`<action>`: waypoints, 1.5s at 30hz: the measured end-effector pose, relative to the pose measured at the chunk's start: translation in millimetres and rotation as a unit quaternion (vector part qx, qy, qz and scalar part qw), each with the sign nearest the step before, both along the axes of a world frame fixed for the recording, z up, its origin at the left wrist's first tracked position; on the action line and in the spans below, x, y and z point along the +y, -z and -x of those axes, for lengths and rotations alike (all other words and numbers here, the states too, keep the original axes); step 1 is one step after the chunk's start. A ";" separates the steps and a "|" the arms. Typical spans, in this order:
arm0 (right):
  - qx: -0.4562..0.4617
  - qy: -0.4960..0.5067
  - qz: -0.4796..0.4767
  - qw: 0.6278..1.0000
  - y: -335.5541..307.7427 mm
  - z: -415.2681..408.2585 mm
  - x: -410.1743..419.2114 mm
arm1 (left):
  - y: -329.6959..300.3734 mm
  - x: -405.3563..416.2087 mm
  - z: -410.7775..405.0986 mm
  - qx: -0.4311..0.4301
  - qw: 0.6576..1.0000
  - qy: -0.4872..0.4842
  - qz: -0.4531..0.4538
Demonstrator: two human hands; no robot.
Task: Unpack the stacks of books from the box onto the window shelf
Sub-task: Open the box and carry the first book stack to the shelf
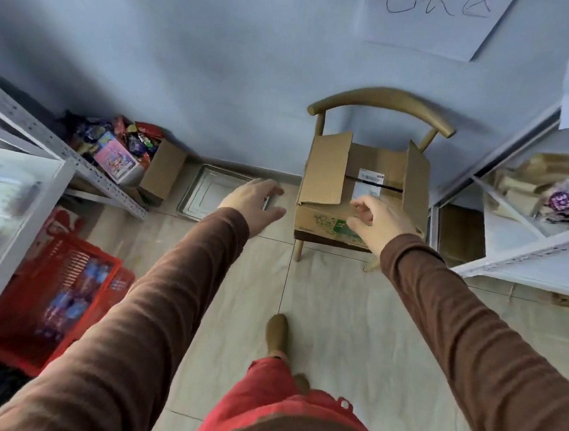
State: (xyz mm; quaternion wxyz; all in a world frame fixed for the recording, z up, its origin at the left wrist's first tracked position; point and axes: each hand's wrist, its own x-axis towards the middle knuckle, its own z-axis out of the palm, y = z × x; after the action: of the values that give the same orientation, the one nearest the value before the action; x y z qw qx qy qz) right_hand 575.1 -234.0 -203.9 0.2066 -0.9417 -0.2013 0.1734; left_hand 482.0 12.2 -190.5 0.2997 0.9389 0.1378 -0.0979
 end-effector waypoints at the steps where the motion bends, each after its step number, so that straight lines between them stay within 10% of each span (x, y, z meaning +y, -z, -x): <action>1: -0.002 0.004 0.002 1.000 1.8 -11.9 0.6 | 2.9 0.8 -14.1 0.001 1.000 0.007 0.002; 12: 0.009 0.050 -0.002 0.999 29.7 -134.9 -32.6 | 35.4 -38.6 -156.2 0.030 0.996 0.079 -0.004; 25: 0.045 -0.135 0.079 0.987 105.4 -257.9 -34.6 | 98.9 -96.0 -265.7 0.110 0.982 0.133 -0.077; 32: 0.019 -0.259 0.272 0.927 132.4 -277.7 -32.4 | 128.7 -99.8 -293.5 0.198 0.905 0.301 -0.228; 38: -0.101 -0.127 0.319 0.934 122.9 -284.7 -71.3 | 123.7 -61.2 -271.0 0.102 0.911 0.214 -0.338; 45: 0.092 0.005 0.371 0.924 161.7 -300.6 -124.8 | 143.0 -15.2 -245.7 0.169 0.907 0.017 -0.385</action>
State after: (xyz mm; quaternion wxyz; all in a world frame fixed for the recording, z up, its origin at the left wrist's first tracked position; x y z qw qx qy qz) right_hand 875.7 -358.8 -365.6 -0.1386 -0.9318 -0.0979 0.3208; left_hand 727.7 -3.0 -333.5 -0.1143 0.9530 0.1976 -0.1992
